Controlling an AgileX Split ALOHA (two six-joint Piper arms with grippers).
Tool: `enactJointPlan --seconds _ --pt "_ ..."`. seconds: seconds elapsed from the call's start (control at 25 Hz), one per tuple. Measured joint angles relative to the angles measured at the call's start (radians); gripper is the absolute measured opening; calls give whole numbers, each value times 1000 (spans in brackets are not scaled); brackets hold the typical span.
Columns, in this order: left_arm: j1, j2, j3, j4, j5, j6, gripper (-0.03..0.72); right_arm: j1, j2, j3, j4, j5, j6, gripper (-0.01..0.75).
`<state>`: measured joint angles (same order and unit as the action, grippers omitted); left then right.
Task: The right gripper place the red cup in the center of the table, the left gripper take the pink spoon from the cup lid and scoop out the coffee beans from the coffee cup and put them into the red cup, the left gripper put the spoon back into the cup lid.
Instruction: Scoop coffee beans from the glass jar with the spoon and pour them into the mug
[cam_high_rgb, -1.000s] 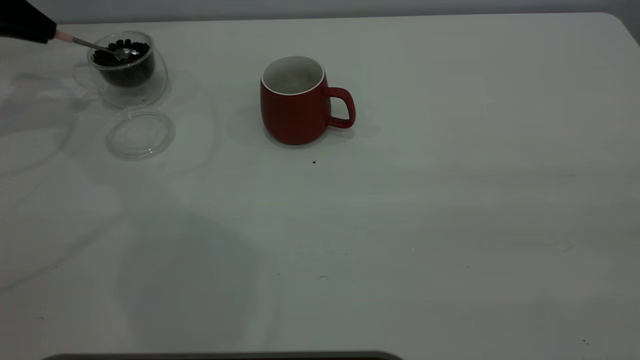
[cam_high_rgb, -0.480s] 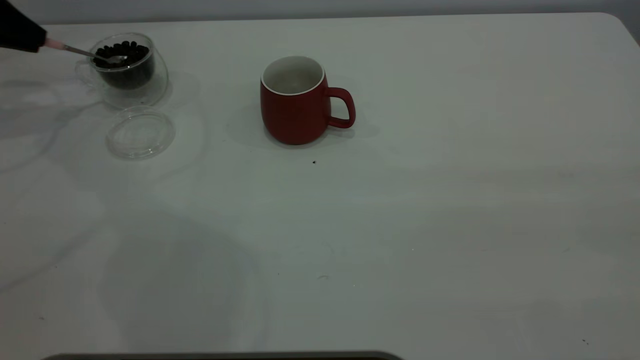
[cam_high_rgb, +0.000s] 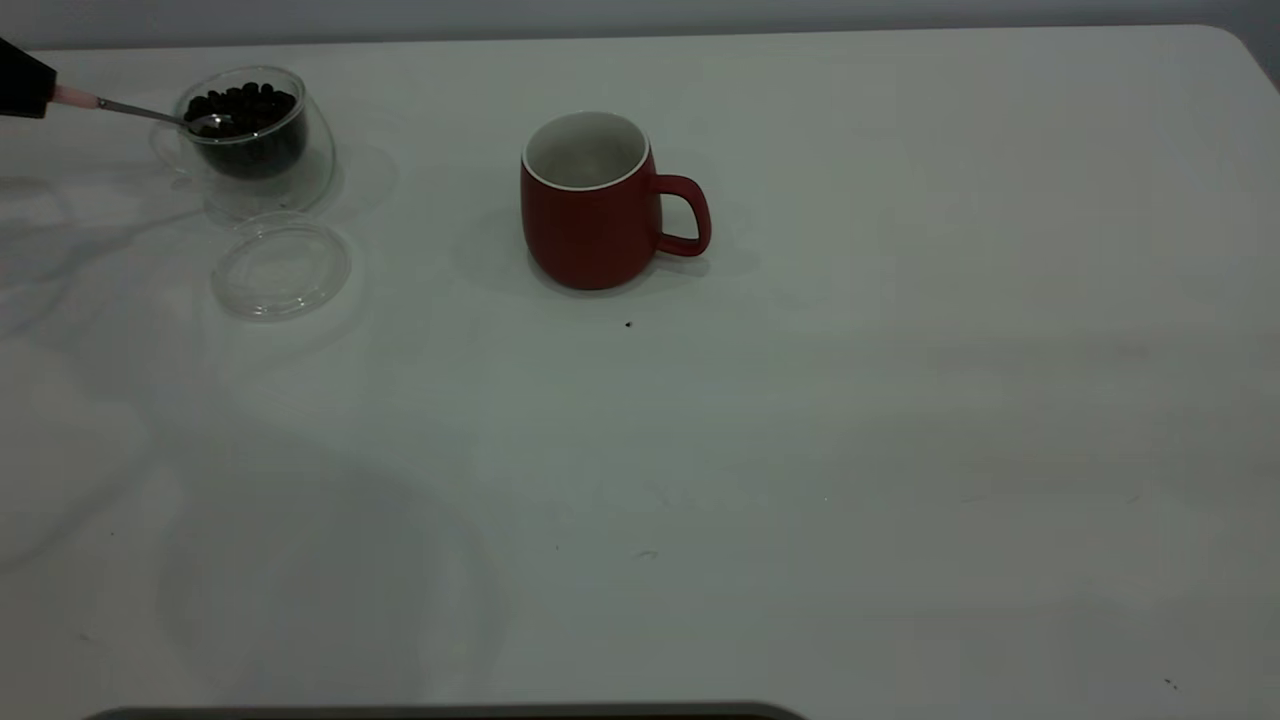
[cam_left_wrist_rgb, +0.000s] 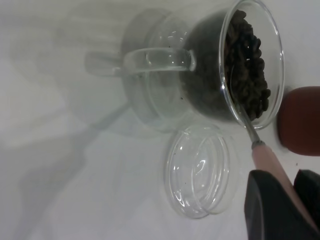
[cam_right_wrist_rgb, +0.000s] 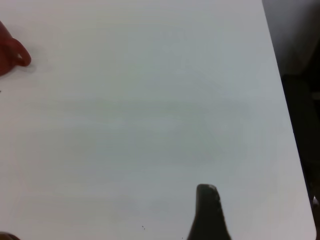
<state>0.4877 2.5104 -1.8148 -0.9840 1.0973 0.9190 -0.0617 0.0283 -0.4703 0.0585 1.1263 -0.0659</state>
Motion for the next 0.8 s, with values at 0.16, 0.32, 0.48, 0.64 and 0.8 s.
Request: enactJointPlan --seconds 0.16,0.32,0.48,0.64,0.8 --pt "15 22 0 -47 23 0 122 0 0 0 0 0 0 591" --pt "25 70 0 -112 43 15 122 0 0 0 0 0 0 591" --pt "25 99 0 -152 47 20 122 0 0 0 0 0 0 591" --pt "34 101 0 -174 54 31 122 0 0 0 0 0 0 591" --pt "51 101 0 -191 62 32 122 0 0 0 0 0 0 591"
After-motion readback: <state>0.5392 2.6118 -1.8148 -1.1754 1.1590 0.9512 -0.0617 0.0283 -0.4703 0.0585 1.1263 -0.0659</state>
